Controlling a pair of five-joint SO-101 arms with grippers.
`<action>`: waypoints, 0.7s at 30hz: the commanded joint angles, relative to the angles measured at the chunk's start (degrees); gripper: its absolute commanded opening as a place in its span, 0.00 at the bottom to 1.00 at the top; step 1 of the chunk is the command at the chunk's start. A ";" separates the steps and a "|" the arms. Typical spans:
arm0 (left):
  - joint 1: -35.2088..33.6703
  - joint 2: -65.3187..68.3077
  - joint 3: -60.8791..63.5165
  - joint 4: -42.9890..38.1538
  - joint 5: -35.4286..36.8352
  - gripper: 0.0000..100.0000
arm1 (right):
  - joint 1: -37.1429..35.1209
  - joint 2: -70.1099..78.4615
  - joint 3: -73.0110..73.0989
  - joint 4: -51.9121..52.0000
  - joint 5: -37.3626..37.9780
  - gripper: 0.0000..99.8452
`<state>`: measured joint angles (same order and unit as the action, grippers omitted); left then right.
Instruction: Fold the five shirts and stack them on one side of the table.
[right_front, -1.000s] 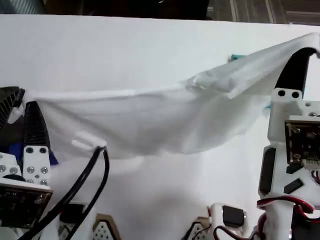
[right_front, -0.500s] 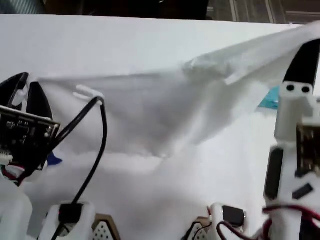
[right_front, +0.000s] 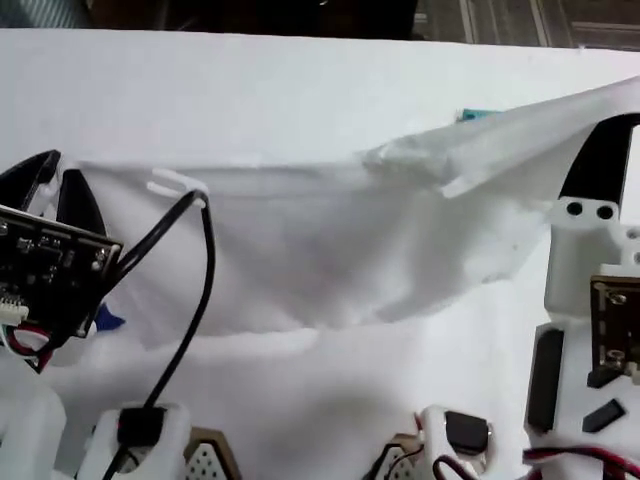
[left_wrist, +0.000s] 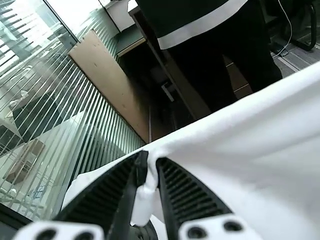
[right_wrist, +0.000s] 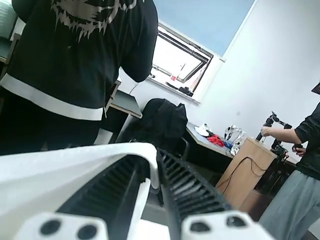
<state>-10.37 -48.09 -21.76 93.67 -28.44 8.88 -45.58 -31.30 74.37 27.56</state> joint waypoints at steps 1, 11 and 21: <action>-0.70 0.18 -1.01 1.41 0.44 0.03 | -0.31 -3.21 -1.41 0.31 0.00 0.02; -0.70 0.18 4.53 1.93 0.44 0.03 | -0.04 -4.35 -1.41 -9.54 3.16 0.02; -0.79 -6.68 4.53 3.08 0.44 0.03 | -0.13 -10.07 -1.41 -3.47 3.60 0.02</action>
<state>-10.37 -51.52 -17.27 95.78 -28.44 8.88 -54.55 -31.91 69.71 30.81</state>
